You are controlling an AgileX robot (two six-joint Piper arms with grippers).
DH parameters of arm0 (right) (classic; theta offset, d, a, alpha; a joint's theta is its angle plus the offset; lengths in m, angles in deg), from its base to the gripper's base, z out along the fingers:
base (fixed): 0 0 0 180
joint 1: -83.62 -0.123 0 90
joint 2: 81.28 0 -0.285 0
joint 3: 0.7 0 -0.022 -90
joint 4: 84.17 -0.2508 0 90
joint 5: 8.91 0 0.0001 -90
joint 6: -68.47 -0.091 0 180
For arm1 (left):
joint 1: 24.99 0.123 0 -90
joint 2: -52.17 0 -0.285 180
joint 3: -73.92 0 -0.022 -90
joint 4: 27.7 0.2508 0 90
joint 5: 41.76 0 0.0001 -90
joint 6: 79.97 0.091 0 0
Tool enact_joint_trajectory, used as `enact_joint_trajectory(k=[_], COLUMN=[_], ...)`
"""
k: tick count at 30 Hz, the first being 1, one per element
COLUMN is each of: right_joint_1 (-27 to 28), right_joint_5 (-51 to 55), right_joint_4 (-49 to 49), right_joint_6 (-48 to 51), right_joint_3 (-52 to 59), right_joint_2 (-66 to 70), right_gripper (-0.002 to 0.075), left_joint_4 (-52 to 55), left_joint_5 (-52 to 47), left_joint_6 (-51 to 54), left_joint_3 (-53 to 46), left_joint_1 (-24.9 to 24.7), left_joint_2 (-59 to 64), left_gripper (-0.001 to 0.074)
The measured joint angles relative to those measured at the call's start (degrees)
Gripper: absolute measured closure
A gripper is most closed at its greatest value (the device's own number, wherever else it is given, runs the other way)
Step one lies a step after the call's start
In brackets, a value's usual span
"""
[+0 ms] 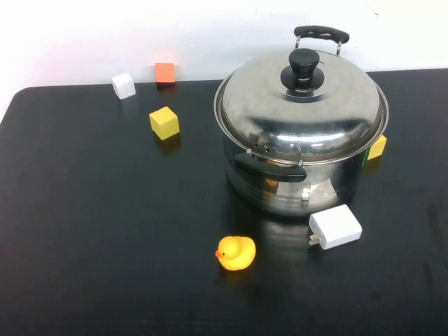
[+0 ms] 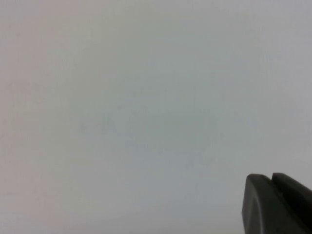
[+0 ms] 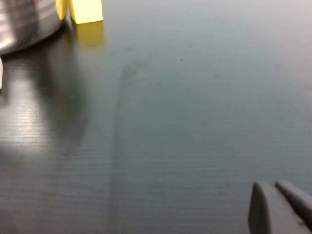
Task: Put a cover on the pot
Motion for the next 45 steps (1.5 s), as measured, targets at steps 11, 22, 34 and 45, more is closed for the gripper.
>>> enact_joint_trajectory(k=[11, 22, 34, 45], right_joint_1=[0.0, 0.0, 0.0, 0.0], right_joint_5=[0.0, 0.0, 0.0, 0.0], right_joint_4=[0.0, 0.0, 0.0, 0.0], right_joint_6=[0.0, 0.0, 0.0, 0.0], right_joint_3=[0.0, 0.0, 0.0, 0.0], right_joint_2=[0.0, 0.0, 0.0, 0.0], right_gripper=[0.0728, 0.0728, 0.0728, 0.0728], left_joint_4=[-4.7, -5.1, -5.1, -5.1], left_joint_5=[6.2, 11.4, 11.6, 15.0], left_joint_6=[0.7, -4.3, -4.8, -4.0], left_joint_3=[-33.5, -53.2, -57.4, -59.3], left_joint_1=[0.0, 0.0, 0.0, 2.8], left_joint_2=[-22.9, -34.7, -34.9, -35.2], left_gripper=[0.0735, 0.0735, 0.0735, 0.0735])
